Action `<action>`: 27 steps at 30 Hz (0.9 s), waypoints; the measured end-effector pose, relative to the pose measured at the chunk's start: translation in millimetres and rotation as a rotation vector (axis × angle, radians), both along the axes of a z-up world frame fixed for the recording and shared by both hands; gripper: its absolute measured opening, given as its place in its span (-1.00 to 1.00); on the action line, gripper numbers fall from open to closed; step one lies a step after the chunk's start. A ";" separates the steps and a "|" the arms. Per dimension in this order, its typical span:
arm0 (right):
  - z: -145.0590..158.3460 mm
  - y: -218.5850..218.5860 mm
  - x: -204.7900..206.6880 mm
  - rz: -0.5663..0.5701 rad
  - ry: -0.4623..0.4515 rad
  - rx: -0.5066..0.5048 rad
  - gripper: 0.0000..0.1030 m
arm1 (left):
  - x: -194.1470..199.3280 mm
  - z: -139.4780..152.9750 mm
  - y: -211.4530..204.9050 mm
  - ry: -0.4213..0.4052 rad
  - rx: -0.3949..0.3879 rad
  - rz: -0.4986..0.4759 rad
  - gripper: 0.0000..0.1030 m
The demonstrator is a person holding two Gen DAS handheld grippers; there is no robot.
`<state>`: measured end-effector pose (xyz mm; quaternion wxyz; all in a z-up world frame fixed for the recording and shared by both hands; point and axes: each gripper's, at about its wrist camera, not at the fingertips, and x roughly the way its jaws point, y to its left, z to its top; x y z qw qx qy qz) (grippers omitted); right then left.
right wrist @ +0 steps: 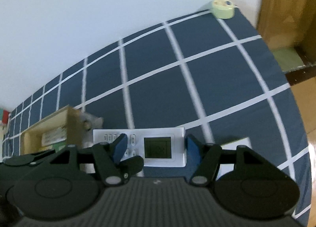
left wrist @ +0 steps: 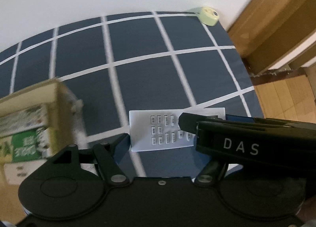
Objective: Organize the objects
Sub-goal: 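Carry the held air-conditioner remote with the right tool over the box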
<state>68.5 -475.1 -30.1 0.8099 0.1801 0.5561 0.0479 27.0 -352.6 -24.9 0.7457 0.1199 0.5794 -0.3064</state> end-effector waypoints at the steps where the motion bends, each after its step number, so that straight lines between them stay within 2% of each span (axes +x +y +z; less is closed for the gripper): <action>1: 2.4 8.1 -2.4 0.010 -0.002 0.001 0.26 | 0.1 2.7 8.9 -0.002 -0.001 0.012 0.34; 15: 26.8 139.0 -25.7 0.161 -0.027 0.003 0.26 | 11.5 28.9 146.0 -0.024 -0.007 0.161 0.34; 27: 9.4 236.6 -41.2 0.258 0.012 0.018 0.26 | 27.2 15.9 242.8 0.012 0.027 0.253 0.34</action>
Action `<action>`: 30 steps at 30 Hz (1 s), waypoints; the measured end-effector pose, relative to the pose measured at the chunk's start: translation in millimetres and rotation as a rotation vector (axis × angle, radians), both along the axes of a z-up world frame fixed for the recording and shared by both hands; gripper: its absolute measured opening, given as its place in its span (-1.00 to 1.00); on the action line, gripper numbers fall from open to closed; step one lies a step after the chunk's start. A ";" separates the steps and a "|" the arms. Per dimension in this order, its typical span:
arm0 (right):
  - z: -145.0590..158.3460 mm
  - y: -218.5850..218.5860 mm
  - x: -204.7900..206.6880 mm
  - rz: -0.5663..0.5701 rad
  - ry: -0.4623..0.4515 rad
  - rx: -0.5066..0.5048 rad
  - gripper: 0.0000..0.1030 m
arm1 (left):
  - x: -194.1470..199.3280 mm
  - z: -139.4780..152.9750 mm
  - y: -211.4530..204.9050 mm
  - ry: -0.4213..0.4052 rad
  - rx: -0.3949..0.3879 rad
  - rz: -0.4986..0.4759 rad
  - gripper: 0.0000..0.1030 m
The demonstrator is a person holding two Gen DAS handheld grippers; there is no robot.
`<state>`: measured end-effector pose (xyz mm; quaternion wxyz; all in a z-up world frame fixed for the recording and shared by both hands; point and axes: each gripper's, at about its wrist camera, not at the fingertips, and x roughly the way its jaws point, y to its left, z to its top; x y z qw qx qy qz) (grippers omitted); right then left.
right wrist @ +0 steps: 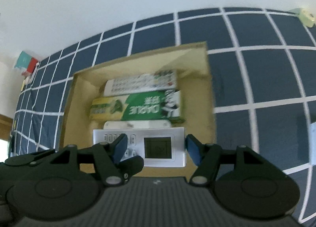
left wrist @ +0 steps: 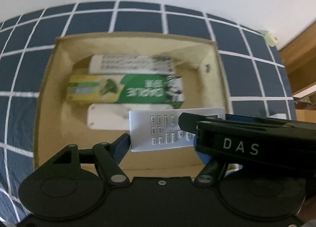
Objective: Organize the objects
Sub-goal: 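Carry the held air-conditioner remote with the right tool over the box, then lower the air-conditioner remote into the box beside the power strip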
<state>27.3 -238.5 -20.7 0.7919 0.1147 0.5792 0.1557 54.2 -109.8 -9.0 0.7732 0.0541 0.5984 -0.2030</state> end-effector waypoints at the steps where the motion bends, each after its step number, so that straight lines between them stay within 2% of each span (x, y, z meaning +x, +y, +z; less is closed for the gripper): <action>1: -2.8 6.0 -1.3 0.005 0.006 0.001 0.26 | 1.4 -3.3 6.5 0.008 0.004 0.003 0.34; 14: -54.2 53.1 -11.1 0.005 0.102 -0.016 0.26 | 8.2 -52.4 52.7 0.105 0.026 -0.001 0.34; 30: -98.7 61.9 -1.2 -0.039 0.191 -0.073 0.26 | 27.0 -99.4 56.8 0.206 0.005 -0.047 0.34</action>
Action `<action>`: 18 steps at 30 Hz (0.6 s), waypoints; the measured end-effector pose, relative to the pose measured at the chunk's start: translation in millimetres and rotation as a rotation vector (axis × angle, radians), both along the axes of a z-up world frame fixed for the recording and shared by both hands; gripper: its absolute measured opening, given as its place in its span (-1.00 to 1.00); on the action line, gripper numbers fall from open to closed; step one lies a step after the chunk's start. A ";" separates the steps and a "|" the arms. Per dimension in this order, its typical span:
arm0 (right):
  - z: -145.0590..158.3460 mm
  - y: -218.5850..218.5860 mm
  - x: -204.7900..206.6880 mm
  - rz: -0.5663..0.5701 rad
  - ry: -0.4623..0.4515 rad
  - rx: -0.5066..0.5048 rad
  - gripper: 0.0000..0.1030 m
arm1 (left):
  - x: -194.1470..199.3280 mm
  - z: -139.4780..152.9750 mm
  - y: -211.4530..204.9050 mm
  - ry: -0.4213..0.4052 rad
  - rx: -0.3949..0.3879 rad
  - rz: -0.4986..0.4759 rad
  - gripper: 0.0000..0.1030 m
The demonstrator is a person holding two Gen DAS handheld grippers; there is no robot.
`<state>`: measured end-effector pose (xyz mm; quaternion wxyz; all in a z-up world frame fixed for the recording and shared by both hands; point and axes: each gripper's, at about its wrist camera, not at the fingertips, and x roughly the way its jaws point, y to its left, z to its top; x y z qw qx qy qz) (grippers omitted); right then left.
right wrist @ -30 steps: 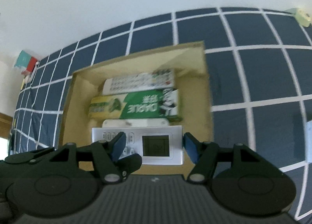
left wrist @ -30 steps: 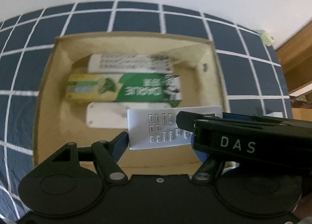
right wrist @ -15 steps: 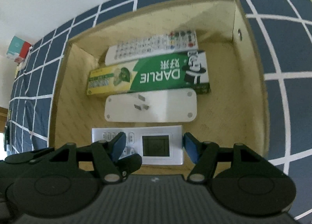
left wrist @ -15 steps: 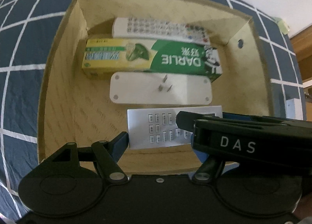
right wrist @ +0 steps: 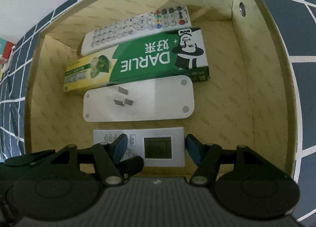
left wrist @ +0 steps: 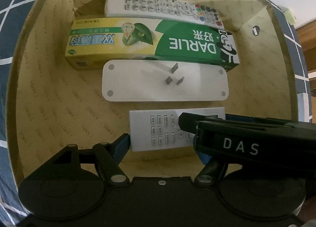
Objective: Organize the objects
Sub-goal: 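Lower the air-conditioner remote into the box beside the power strip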
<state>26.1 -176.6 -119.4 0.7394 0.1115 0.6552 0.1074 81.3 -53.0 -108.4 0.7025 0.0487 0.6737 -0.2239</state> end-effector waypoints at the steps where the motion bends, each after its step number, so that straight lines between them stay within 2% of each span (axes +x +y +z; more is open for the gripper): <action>1: -1.6 0.6 0.9 0.001 0.002 -0.002 0.26 | 1.3 -1.6 0.4 0.003 -0.001 0.000 0.34; 18: -19.8 13.3 19.3 0.008 0.037 -0.018 0.27 | 14.6 -13.3 7.4 0.033 0.007 -0.003 0.34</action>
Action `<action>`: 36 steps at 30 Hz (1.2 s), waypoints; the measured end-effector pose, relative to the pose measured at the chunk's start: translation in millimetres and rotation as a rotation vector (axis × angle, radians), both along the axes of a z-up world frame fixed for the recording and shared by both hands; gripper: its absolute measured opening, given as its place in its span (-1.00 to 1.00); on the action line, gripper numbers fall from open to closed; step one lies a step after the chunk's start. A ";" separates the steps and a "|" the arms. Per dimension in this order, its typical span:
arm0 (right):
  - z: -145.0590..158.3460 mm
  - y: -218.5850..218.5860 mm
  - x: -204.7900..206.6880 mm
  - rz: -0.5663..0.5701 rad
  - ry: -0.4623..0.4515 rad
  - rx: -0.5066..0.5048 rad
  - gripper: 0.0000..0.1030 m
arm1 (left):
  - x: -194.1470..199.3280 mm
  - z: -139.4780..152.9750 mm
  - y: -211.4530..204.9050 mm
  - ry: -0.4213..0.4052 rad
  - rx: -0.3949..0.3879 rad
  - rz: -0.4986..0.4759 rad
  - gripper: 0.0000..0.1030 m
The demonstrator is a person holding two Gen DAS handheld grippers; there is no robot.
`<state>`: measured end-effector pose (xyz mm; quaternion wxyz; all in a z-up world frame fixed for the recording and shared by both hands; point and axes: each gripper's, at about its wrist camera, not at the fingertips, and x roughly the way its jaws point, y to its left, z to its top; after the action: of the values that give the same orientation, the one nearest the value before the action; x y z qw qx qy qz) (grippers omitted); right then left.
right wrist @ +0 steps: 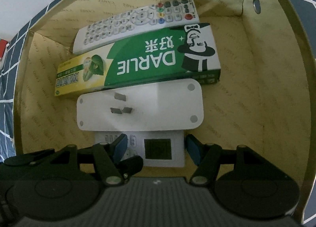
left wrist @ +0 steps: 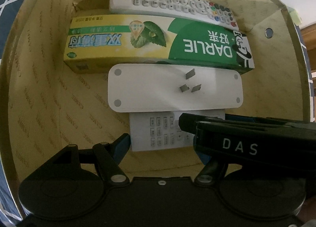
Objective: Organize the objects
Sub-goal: 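Lower the air-conditioner remote into the box beside the power strip, then open the right tool and lift it out of the box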
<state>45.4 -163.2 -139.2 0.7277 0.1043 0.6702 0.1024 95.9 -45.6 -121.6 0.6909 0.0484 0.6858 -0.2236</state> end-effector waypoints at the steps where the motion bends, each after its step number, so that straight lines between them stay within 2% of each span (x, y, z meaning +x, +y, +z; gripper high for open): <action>1: 0.3 -0.7 -0.5 0.001 0.002 0.000 0.28 | 0.1 0.1 0.1 0.002 0.001 -0.001 0.34; 10: 1.4 0.5 0.9 0.010 0.001 -0.010 0.30 | 1.5 3.5 -3.0 -0.023 0.021 -0.004 0.49; 16: 13.2 -3.9 1.3 -0.001 -0.018 -0.006 0.32 | -1.6 22.6 1.7 -0.061 0.016 0.025 0.56; 21: 35.9 -10.7 -2.3 0.006 -0.060 0.009 0.34 | -8.6 46.8 6.9 -0.104 0.008 0.044 0.64; 26: 61.5 -21.0 -7.0 0.004 -0.108 0.028 0.50 | -13.2 69.2 0.2 -0.155 0.000 0.063 0.77; 32: 96.0 -42.6 -15.0 -0.013 -0.176 0.036 0.72 | -25.5 95.1 -14.2 -0.201 -0.013 0.051 0.85; 36: 118.5 -69.0 -22.8 -0.039 -0.217 0.027 0.79 | -37.1 106.7 -30.8 -0.225 -0.016 0.036 0.86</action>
<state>22.6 -232.2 -20.7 0.7965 0.1153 0.5837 0.1077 58.8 -76.4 -14.9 0.7677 0.0556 0.6029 -0.2097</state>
